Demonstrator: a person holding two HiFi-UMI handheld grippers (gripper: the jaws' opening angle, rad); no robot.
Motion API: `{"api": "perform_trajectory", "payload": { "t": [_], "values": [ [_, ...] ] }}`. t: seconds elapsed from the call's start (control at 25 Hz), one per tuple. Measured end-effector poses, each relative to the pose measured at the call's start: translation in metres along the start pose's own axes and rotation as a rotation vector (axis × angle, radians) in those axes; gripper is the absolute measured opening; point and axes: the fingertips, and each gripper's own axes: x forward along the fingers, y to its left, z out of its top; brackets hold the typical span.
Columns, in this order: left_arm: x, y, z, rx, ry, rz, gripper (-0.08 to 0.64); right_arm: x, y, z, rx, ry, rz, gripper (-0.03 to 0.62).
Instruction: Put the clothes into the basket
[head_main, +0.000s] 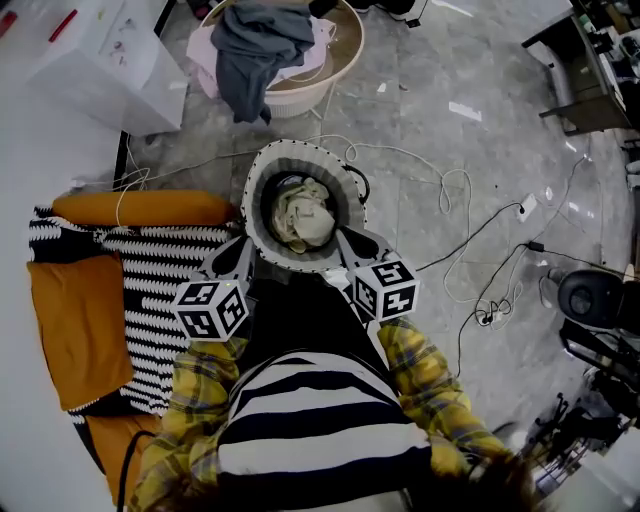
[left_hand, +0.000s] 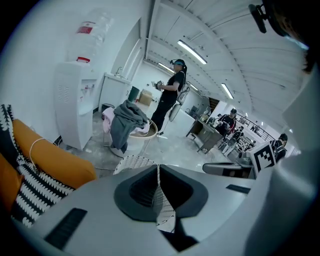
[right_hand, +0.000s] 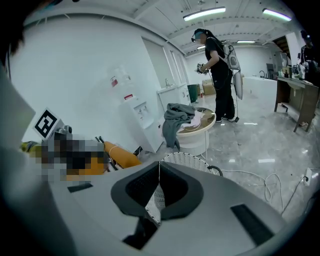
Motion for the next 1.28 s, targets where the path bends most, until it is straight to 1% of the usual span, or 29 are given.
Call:
{"api": "perform_trajectory", "payload": {
  "t": [0.16, 0.44, 0.72, 0.96, 1.08, 1.28],
  "values": [
    [-0.005, -0.001, -0.004, -0.013, -0.016, 0.003, 0.025, -0.003, 0.004, -0.005, 0.004, 0.011, 0.022, 0.027],
    [-0.013, -0.004, -0.017, -0.028, -0.009, 0.023, 0.026, -0.008, 0.007, -0.014, -0.022, 0.035, 0.036, 0.026],
    [-0.020, 0.000, -0.031, -0.043, 0.003, 0.048, 0.026, -0.007, 0.012, -0.023, -0.023, 0.056, 0.050, 0.026],
    [-0.032, 0.004, -0.037, -0.056, -0.009, 0.060, 0.026, -0.006, 0.016, -0.029, -0.009, 0.070, 0.054, 0.026],
    [-0.044, 0.014, -0.041, -0.067, -0.014, 0.068, 0.026, -0.002, 0.022, -0.033, -0.020, 0.082, 0.042, 0.026],
    [-0.066, 0.054, -0.041, -0.103, -0.017, 0.107, 0.026, 0.014, 0.047, -0.028, -0.026, 0.092, 0.025, 0.026]
  ]
}}
